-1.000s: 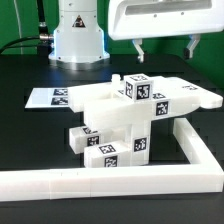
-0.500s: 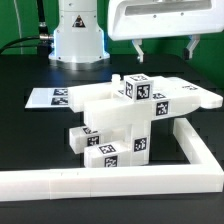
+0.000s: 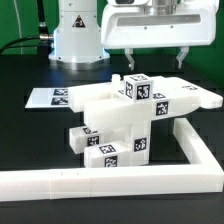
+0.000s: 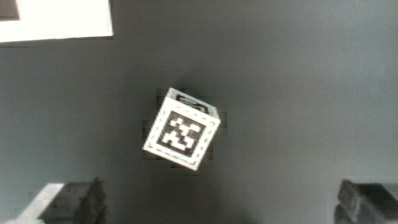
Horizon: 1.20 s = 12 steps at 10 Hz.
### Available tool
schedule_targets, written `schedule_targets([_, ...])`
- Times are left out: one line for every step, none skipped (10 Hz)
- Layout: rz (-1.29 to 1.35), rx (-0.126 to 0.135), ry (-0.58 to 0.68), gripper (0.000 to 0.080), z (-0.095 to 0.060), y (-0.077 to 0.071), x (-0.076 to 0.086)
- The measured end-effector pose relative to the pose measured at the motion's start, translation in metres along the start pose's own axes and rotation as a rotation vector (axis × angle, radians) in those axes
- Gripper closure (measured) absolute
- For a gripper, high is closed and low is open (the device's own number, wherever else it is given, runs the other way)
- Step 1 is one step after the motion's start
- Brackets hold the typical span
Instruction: Assemble chair
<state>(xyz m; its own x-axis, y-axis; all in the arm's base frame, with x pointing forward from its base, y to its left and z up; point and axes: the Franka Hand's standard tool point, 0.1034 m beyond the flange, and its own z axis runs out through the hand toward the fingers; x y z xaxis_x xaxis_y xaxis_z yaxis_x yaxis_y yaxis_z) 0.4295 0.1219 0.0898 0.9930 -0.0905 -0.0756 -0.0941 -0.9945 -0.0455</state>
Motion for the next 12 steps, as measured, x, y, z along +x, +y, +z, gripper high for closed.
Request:
schedule_targets([0.000,0.000,0.000,0.0151,0.000,0.000,0.000])
schedule_targets([0.012,-0.002,-0.003,0.0151,0.002,0.001,-0.001])
schedule_targets([0.082,-0.016,-0.020,0.0151,0.010,0.004,-0.007])
schedule_targets([0.099,-0.029,-0.031,0.0151,0.018,0.007,-0.010])
schedule_targets([0.104,-0.043,-0.029,0.0151,0.027,0.010,-0.010])
schedule_targets([0.101,-0.055,-0.028,0.0151,0.035,0.012,-0.011])
schedule_targets([0.097,-0.064,-0.018,0.0151,0.041,0.013,-0.010])
schedule_targets([0.095,-0.071,-0.011,0.0151,0.046,0.015,-0.009])
schedule_targets([0.095,-0.069,-0.011,0.0151,0.045,0.014,-0.009])
schedule_targets([0.096,-0.069,-0.011,0.0151,0.045,0.014,-0.009])
schedule_targets([0.096,-0.070,-0.011,0.0151,0.045,0.015,-0.009])
schedule_targets([0.097,-0.070,-0.008,0.0151,0.045,0.014,-0.009])
